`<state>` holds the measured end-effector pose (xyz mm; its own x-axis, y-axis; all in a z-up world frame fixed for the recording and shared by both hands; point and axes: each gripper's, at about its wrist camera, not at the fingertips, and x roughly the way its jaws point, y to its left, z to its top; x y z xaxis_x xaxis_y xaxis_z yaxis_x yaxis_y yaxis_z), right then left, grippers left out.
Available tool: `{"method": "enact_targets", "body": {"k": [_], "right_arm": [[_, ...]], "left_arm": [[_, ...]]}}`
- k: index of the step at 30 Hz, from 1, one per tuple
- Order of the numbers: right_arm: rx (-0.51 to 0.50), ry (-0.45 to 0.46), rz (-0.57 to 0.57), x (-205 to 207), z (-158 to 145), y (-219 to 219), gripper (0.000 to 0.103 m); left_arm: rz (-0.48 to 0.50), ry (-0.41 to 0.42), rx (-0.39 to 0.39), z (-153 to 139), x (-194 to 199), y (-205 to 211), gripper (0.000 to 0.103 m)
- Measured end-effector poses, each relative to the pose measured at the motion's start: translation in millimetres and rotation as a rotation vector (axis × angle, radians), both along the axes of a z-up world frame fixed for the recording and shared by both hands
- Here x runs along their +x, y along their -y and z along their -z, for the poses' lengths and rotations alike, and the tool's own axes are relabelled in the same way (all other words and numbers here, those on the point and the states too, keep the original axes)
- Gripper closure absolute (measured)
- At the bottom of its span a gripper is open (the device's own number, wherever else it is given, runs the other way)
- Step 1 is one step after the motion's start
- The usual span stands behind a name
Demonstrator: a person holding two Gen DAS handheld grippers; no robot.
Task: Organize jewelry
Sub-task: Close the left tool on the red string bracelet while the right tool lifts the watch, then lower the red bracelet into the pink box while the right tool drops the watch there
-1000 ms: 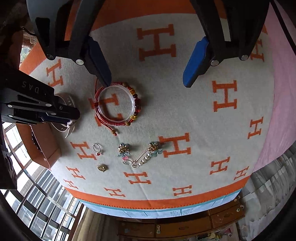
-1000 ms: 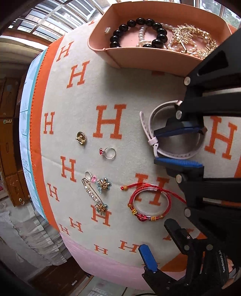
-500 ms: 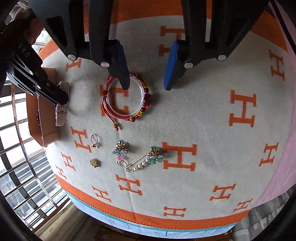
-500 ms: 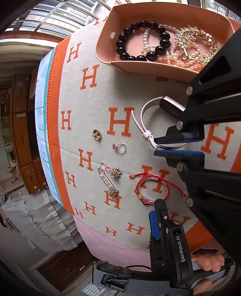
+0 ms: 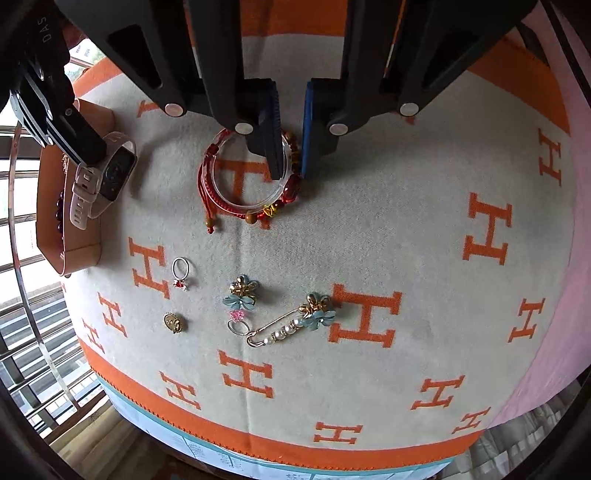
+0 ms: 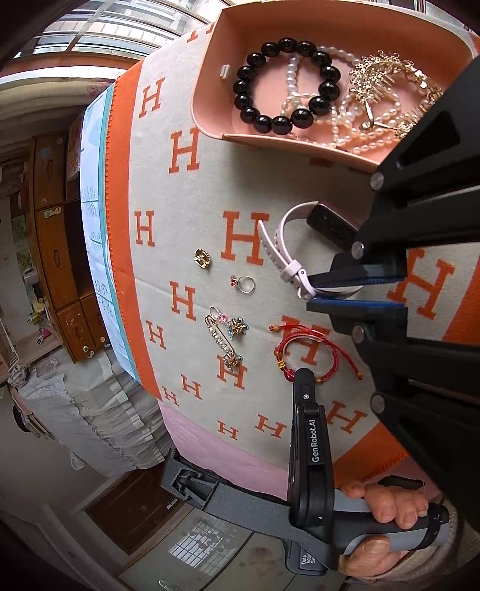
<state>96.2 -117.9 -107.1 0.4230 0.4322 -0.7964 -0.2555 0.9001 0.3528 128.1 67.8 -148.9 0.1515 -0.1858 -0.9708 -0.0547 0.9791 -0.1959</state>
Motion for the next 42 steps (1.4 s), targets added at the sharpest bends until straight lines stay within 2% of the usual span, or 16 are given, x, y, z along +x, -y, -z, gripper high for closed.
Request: {"method": "enact_targets", "body": {"k": [5, 9, 15, 19, 22, 27, 33, 42], "right_arm": [[0.040, 0.091, 0.021, -13, -21, 20, 0.097], [0.082, 0.187, 0.095, -27, -46, 56, 0.097], [0.116, 0.265, 0.208, -43, -69, 105, 0.097], [0.126, 0.297, 0.312, -57, -78, 145, 0.097], [0.129, 0.297, 0.340, -62, -78, 156, 0.097], [0.131, 0.291, 0.368, -68, -73, 170, 0.097], [0.136, 0.279, 0.371, -69, -69, 176, 0.097], [0.129, 0.247, 0.364, -66, -57, 175, 0.097]], "left_arm": [[0.030, 0.083, 0.007, -28, -9, 26, 0.096], [0.064, 0.145, -0.008, -57, -14, 46, 0.096], [0.181, 0.238, -0.047, -104, -30, 88, 0.096], [0.278, 0.275, -0.071, -120, -40, 125, 0.096], [0.337, 0.273, -0.071, -118, -42, 154, 0.096], [0.394, 0.225, -0.057, -95, -40, 189, 0.096], [0.406, 0.182, -0.028, -67, -28, 211, 0.096], [0.397, 0.204, -0.014, -61, 3, 230, 0.096]]}}
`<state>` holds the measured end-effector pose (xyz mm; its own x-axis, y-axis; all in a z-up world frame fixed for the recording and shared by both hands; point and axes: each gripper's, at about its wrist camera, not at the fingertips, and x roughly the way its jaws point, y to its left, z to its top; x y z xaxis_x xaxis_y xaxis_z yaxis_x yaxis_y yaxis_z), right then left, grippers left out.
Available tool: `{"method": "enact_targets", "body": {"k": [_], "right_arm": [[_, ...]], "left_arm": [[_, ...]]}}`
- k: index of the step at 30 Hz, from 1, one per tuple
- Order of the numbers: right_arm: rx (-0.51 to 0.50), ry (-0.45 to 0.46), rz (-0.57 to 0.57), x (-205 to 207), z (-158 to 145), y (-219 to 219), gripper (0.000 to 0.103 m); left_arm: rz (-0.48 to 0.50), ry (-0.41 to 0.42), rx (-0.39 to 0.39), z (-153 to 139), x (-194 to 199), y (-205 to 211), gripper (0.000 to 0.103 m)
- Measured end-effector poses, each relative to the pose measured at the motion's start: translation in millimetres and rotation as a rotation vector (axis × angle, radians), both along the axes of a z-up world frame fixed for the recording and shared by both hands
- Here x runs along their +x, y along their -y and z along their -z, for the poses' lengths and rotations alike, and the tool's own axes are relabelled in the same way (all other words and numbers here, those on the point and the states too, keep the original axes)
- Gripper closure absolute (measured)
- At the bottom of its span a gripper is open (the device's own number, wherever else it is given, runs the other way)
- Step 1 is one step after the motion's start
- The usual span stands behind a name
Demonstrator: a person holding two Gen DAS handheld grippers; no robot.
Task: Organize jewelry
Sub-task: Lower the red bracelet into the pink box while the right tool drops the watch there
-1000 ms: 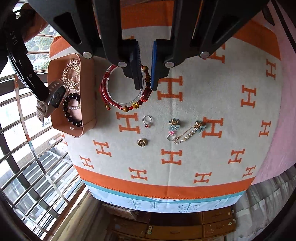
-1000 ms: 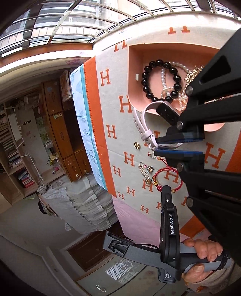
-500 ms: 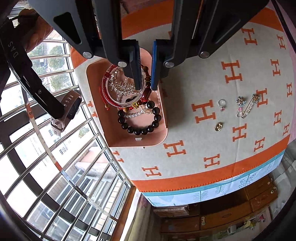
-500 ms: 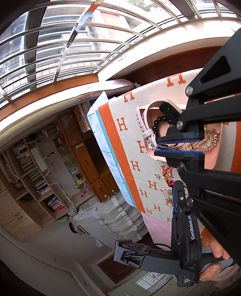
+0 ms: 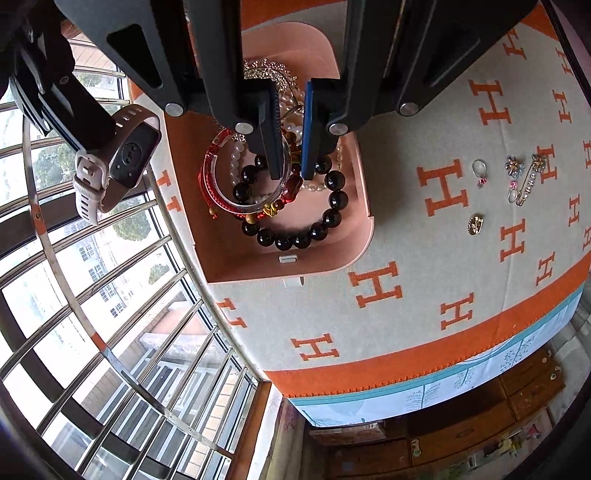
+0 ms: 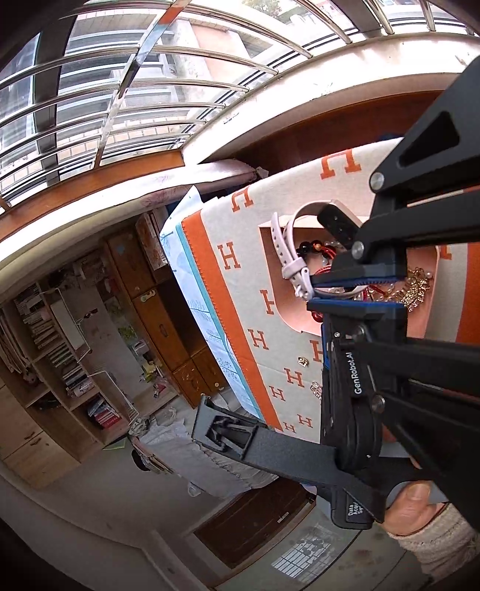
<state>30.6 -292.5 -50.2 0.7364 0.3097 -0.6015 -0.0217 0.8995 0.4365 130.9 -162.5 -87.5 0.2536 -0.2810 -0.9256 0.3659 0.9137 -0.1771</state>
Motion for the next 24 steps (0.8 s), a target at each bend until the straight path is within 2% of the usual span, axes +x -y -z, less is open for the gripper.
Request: {"method": "enact_targets", "body": {"k": [5, 7, 9, 14, 17, 20, 24], "right_arm": [[-0.009, -0.025, -0.015, 6, 8, -2, 0.097], [-0.012, -0.034, -0.023, 8, 11, -4, 0.097], [-0.017, -0.044, -0.031, 10, 14, -6, 0.097], [-0.027, -0.075, -0.050, 16, 22, -14, 0.097], [-0.036, -0.089, -0.065, 20, 25, -19, 0.097], [-0.048, -0.106, -0.084, 25, 29, -26, 0.097], [-0.061, -0.132, -0.113, 33, 34, -38, 0.097]], "left_arm": [[-0.013, 0.019, 0.000, 4, 21, 6, 0.095], [0.000, 0.012, 0.002, 8, 25, 10, 0.092], [0.010, 0.007, 0.004, 10, 26, 9, 0.079], [0.004, 0.031, -0.012, 4, 21, -2, 0.068], [-0.021, 0.093, -0.019, -8, 13, -16, 0.046], [-0.040, 0.167, -0.009, -21, 6, -32, 0.043], [-0.086, 0.210, -0.012, -31, 0, -60, 0.043]]}}
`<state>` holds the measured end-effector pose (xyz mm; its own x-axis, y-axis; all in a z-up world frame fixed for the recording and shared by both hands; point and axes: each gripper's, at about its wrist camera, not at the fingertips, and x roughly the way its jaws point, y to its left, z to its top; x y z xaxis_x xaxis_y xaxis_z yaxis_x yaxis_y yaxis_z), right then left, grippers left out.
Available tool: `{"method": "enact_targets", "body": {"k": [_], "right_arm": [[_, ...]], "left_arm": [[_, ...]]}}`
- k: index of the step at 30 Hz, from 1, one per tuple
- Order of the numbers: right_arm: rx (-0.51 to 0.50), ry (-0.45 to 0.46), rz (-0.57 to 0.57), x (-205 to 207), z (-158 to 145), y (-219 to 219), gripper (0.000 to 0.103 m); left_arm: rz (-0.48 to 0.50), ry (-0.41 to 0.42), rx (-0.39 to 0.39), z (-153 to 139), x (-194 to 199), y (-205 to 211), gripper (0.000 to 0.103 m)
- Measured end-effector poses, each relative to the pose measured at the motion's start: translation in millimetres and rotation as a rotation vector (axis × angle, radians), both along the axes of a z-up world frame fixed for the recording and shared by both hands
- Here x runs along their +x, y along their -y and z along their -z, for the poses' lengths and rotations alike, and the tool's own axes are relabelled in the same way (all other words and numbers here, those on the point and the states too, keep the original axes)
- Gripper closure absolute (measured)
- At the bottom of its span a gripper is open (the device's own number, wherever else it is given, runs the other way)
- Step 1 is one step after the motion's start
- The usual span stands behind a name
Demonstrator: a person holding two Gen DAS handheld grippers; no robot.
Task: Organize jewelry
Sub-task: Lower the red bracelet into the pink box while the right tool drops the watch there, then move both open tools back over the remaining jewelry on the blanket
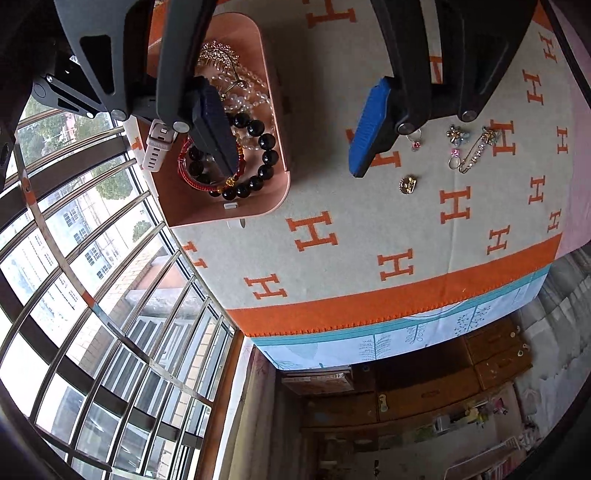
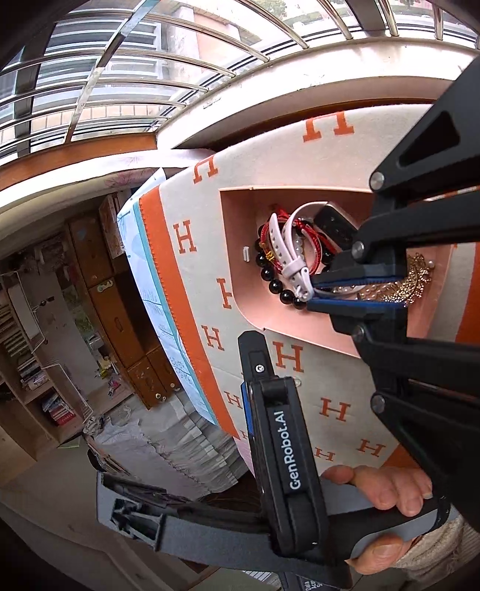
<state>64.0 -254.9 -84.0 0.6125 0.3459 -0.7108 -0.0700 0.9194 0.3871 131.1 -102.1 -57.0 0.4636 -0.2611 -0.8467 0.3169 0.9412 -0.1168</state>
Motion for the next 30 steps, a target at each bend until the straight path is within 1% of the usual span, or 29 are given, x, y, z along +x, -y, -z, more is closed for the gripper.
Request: {"method": "enact_targets", "body": {"k": [5, 9, 12, 15, 18, 21, 23, 24, 30], "right_arm": [[-0.025, -0.030, -0.042, 13, 6, -18, 0.097], [-0.048, -0.058, -0.066, 24, 10, -32, 0.096], [-0.060, -0.094, -0.073, 32, 14, -39, 0.094], [-0.051, -0.116, -0.077, 36, 16, -43, 0.090], [-0.053, -0.110, -0.082, 34, 14, -47, 0.087], [-0.058, -0.092, -0.067, 31, 9, -47, 0.086], [-0.029, -0.073, -0.028, 30, 3, -41, 0.086], [-0.029, -0.073, -0.028, 30, 3, -41, 0.086], [0.059, -0.046, 0.056, 25, -9, -23, 0.086]], "left_arm": [[-0.064, 0.001, -0.022, 1, -2, -41, 0.042], [-0.126, -0.003, -0.019, 5, 1, -68, 0.042], [-0.170, -0.012, -0.030, 8, 4, -88, 0.040], [-0.199, -0.013, -0.041, 9, 5, -102, 0.038], [-0.209, -0.011, -0.040, 10, 3, -109, 0.038], [-0.212, -0.009, -0.045, 10, 2, -113, 0.038], [-0.215, 0.001, -0.048, 7, 0, -116, 0.038], [-0.216, 0.007, -0.049, 5, -1, -117, 0.038], [-0.225, 0.041, -0.056, -9, -12, -128, 0.037]]}}
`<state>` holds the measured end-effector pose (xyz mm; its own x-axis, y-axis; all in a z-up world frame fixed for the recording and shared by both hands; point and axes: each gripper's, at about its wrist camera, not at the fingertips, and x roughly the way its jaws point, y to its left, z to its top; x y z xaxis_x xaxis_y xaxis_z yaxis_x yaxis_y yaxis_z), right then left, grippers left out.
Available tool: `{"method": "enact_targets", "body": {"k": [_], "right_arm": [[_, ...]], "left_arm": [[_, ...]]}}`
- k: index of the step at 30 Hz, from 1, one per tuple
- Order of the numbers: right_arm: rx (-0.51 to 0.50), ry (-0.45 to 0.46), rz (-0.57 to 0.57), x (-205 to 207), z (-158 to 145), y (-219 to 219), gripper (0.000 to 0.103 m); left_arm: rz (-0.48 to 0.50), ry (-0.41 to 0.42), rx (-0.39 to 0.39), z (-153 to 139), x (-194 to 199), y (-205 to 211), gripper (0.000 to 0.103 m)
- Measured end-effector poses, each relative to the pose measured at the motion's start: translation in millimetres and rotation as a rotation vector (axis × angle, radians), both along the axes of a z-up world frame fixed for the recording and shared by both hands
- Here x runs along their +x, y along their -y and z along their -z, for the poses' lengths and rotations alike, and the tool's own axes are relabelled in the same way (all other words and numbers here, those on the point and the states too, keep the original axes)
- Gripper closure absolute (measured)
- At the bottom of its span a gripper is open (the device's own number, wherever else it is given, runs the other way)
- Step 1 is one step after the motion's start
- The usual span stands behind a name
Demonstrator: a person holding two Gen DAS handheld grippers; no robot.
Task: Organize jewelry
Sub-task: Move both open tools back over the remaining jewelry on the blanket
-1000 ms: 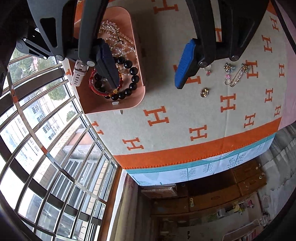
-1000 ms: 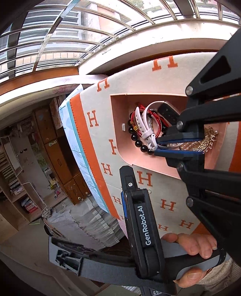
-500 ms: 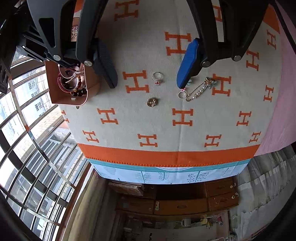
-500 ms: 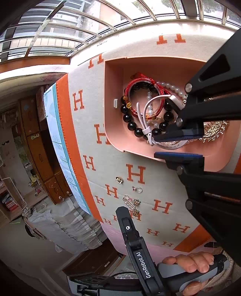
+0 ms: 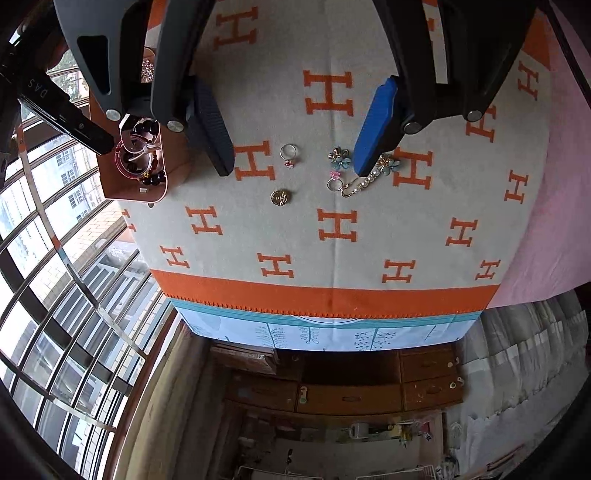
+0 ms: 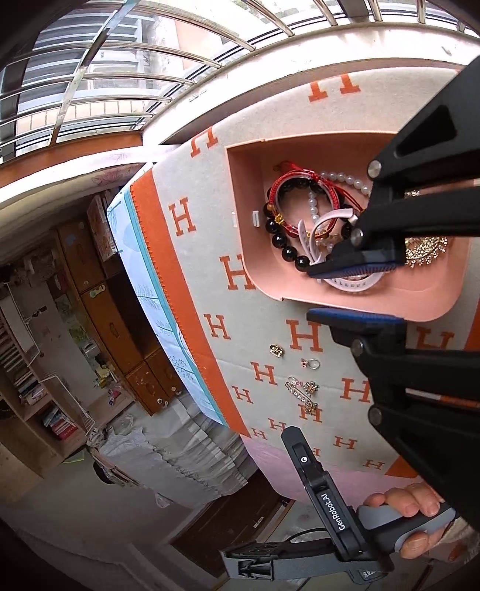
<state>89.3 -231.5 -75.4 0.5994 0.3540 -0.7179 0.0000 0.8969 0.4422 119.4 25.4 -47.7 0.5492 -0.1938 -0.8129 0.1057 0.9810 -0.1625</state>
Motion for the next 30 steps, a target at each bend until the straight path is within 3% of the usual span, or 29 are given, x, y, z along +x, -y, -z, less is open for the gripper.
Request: {"method": "enact_targets", "body": {"k": [19, 25, 30], "right_arm": [[-0.049, 0.034, -0.080, -18, -17, -41, 0.086], [-0.103, 0.034, -0.145, -11, -22, -65, 0.086], [-0.077, -0.034, -0.196, 14, -15, -78, 0.086]], "left_arm": [[-0.126, 0.086, 0.004, -38, -39, -68, 0.033], [-0.153, 0.092, -0.002, -37, -39, -85, 0.032], [-0.129, 0.072, 0.042, -23, -29, -90, 0.032]]}}
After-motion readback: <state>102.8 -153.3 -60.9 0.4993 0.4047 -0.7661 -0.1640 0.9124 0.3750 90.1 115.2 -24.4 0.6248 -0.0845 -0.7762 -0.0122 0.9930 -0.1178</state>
